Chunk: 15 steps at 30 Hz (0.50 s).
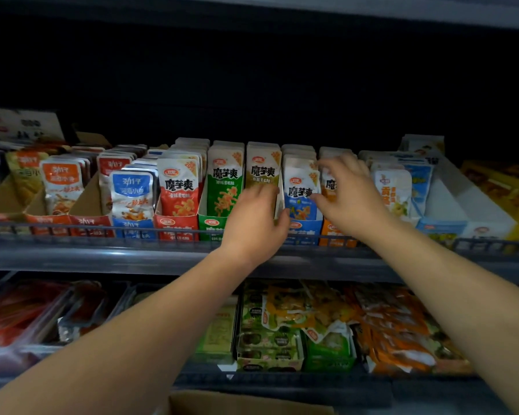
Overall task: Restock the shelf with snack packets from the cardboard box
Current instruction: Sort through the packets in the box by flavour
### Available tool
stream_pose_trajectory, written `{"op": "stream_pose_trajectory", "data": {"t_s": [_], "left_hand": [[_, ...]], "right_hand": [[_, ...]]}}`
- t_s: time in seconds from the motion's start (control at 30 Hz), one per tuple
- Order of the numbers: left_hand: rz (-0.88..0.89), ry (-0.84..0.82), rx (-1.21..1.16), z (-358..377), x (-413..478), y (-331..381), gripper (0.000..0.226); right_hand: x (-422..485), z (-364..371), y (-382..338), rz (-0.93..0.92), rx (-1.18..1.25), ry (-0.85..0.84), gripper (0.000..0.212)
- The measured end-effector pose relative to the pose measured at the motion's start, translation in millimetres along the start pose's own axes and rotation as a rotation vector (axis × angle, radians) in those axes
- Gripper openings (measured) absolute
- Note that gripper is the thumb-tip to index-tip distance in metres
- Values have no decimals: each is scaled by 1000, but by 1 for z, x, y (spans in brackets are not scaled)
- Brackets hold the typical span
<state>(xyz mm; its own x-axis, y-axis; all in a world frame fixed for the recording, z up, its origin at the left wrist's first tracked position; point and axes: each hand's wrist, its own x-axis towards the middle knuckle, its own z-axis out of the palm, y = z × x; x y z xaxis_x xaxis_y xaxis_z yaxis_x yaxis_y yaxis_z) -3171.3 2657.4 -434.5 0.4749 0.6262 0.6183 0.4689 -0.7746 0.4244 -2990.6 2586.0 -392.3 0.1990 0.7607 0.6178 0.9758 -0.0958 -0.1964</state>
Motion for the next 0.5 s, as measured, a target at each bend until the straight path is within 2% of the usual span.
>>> {"op": "stream_pose_trajectory", "data": {"t_s": [0.1, 0.23, 0.4, 0.5], "left_hand": [[19, 71, -29, -18, -18, -3, 30], [-81, 21, -153, -36, -73, -24, 9], [-290, -123, -113, -24, -176, -87, 12], [-424, -257, -81, -13, -244, -126, 14]], "right_hand": [[-30, -8, -13, -4, 31, 38, 48], [-88, -7, -37, -3, 202, -9, 26], [-182, 49, -54, 50, 283, -318, 11], [-243, 93, -56, 124, 246, -622, 11]]}}
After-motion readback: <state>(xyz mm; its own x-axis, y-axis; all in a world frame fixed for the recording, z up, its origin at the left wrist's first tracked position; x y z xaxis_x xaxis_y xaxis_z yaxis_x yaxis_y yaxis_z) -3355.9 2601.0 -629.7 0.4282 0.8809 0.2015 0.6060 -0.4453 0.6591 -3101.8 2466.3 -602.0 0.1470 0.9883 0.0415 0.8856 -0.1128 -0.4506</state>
